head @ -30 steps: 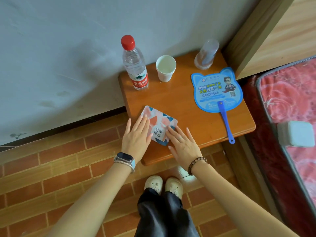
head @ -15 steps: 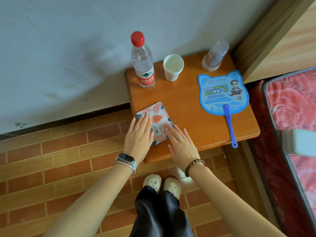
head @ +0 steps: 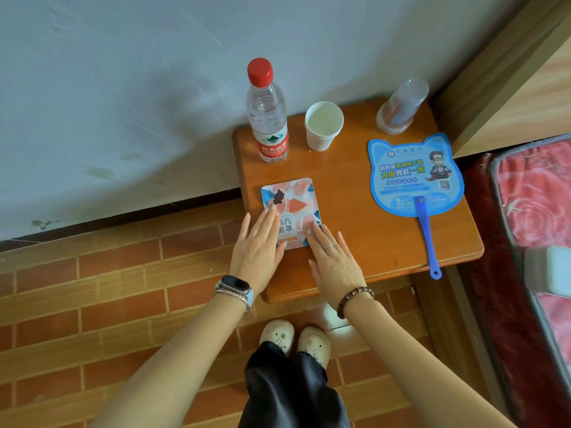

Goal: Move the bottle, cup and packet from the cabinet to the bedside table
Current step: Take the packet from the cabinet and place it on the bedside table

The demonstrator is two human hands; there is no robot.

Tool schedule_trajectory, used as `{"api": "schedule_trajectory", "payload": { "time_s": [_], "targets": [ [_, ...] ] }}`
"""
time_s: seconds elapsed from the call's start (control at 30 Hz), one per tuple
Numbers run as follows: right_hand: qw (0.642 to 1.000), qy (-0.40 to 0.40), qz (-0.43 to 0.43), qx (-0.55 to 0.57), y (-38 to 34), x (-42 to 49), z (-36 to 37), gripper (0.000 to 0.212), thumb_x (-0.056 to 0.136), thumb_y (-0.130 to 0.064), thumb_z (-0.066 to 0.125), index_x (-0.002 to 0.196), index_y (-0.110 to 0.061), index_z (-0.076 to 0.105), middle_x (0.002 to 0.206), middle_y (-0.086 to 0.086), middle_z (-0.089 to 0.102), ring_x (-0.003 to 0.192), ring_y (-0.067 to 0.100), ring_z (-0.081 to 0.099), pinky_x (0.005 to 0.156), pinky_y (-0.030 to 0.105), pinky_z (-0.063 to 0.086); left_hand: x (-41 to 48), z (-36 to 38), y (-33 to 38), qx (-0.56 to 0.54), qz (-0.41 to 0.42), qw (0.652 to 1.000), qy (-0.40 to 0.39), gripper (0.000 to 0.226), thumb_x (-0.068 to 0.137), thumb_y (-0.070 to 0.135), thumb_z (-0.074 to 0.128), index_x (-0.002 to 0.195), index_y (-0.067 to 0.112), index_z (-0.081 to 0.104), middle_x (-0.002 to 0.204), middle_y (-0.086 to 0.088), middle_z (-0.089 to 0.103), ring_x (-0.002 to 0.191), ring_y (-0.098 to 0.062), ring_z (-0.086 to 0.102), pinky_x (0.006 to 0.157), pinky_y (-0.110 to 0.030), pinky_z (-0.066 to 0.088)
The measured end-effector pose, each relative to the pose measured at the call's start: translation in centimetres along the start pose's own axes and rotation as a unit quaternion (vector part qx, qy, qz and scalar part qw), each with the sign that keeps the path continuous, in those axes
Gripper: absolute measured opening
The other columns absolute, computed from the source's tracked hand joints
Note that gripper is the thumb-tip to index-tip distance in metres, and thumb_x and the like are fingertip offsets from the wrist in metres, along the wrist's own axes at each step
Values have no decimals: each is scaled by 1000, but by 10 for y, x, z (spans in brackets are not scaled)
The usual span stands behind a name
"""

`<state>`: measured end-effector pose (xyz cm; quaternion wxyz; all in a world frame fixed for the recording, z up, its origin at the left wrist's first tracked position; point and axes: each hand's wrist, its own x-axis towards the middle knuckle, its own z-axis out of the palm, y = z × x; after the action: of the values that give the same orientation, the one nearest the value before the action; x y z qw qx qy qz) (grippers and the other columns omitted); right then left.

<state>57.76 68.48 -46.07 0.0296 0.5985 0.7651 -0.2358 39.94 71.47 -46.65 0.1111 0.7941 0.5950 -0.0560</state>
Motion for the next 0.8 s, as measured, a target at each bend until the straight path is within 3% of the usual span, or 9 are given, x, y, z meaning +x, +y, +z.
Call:
{"api": "schedule_trajectory", "payload": {
  "time_s": [0.33, 0.6, 0.73, 0.8],
  "targets": [
    [1000, -12, 22, -8, 3, 26, -14, 62, 103, -24, 35, 155, -17, 1, 163, -3, -9, 151, 14, -1, 120, 33, -6, 25, -1, -2, -6, -8, 1000, 0, 64, 96, 45, 36, 149, 13, 19, 157, -7, 16, 144, -20, 16, 118, -43, 14],
    [999, 21, 37, 17, 1, 21, -28, 60, 100, -13, 36, 155, -19, 12, 163, -3, 10, 151, 16, 7, 121, 39, -5, 22, -21, -4, -7, 0, 1000, -9, 66, 93, 49, 17, 149, 15, 17, 158, -5, 14, 146, -20, 9, 119, -43, 10],
    [993, 76, 71, 63, -7, 8, -58, 46, 97, -11, 43, 143, -17, 41, 150, 3, 42, 139, 21, 38, 120, 38, 14, 9, -48, 1, -18, -6, 1000, 3, 59, 93, 40, 48, 144, 15, 34, 151, -7, 35, 142, -23, 25, 117, -43, 18],
    [990, 88, 80, 75, -14, -2, -79, 40, 96, -10, 45, 135, -15, 49, 134, 7, 56, 121, 26, 52, 105, 37, 35, -1, -70, 5, -30, -3, 999, 15, 53, 88, 33, 61, 135, 13, 45, 140, -10, 49, 134, -25, 39, 112, -41, 26]
  ]
}}
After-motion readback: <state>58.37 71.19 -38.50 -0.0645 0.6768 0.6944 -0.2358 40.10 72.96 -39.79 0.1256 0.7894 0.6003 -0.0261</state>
